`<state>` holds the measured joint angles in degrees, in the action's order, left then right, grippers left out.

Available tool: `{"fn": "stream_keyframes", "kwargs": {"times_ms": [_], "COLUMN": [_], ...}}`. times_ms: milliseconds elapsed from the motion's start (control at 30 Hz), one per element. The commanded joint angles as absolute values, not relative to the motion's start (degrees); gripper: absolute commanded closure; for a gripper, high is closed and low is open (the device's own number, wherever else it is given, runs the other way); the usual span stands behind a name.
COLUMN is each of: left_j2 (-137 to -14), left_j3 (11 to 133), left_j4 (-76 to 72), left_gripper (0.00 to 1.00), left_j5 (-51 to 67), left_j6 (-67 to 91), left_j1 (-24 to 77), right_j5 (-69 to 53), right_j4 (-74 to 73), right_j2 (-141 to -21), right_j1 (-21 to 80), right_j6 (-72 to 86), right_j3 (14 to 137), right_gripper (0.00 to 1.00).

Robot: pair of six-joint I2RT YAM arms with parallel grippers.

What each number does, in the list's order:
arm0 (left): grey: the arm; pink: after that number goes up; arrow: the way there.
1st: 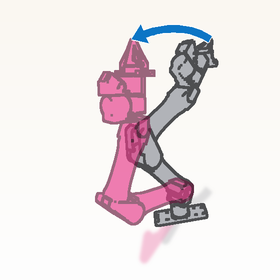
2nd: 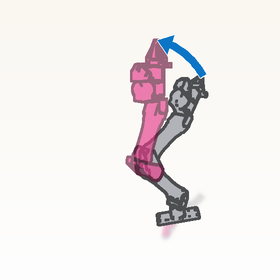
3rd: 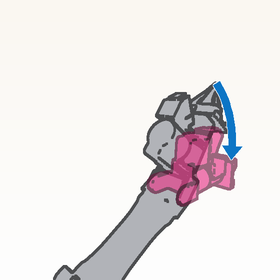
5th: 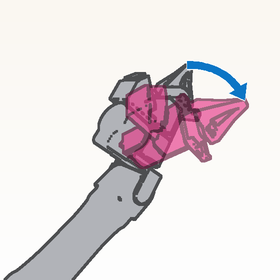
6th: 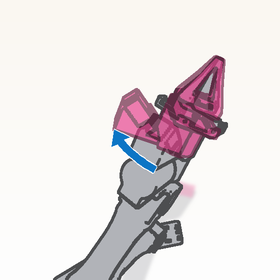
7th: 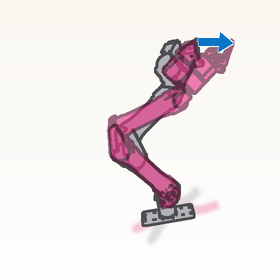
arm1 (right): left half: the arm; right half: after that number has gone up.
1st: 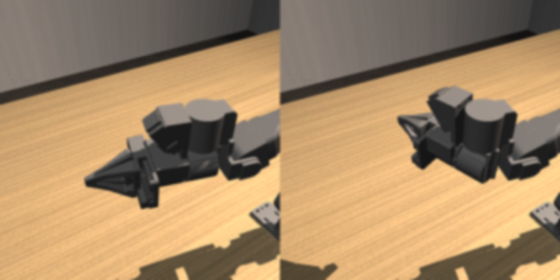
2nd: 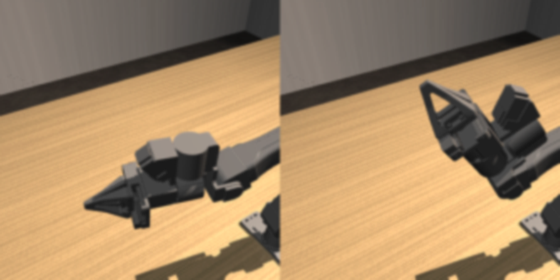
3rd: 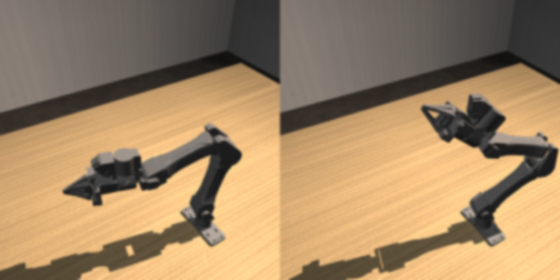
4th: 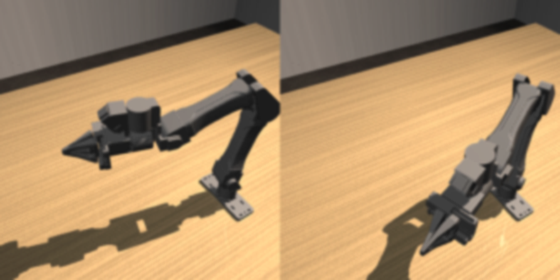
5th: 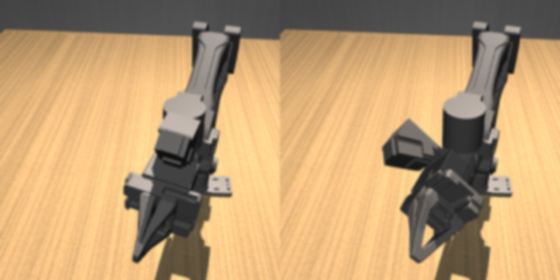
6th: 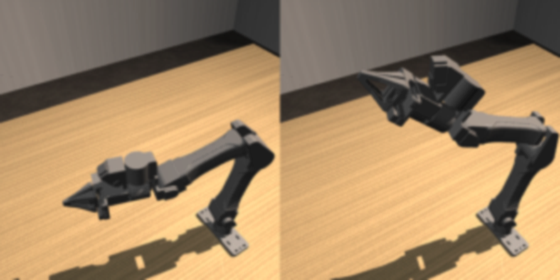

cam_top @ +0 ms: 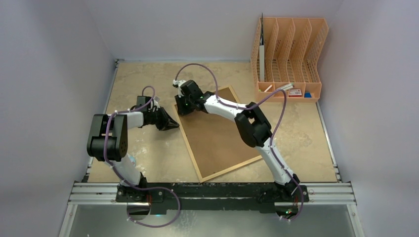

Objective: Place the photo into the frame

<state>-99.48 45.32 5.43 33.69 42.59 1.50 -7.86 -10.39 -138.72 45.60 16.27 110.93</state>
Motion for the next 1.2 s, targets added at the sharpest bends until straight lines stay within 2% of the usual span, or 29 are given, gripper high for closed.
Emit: {"fn": "stream_keyframes", "kwargs": {"times_ms": [0,100,467,933,1167], "left_j2": [-103.00,-103.02,-103.46,-104.06,-104.06], "left_j3": [42.89,42.89,42.80,42.72,42.71], "left_j4": [9.36,9.43,9.24,8.89,9.01], "left_gripper": [0.90,0.89,0.90,0.90,0.90], "left_j5": [22.19,22.15,22.26,22.34,22.28], "left_j6": [40.54,40.46,40.25,40.26,40.18], "left_j1": [2.55,2.56,2.55,2.55,2.55], "right_j5": [1.41,2.76,4.81,8.48,6.71], "right_j4": [-29.35,-30.37,-33.05,-34.84,-31.71], "right_j2": [-149.62,-150.46,-152.91,-154.03,-150.14], "right_j1": [45.94,46.01,46.38,47.57,47.42], "right_j6": [13.79,13.85,14.16,13.32,14.92], "right_j3": [107.54,108.31,111.18,111.88,108.05], "right_gripper": [0.78,0.81,0.85,0.79,0.77]}}
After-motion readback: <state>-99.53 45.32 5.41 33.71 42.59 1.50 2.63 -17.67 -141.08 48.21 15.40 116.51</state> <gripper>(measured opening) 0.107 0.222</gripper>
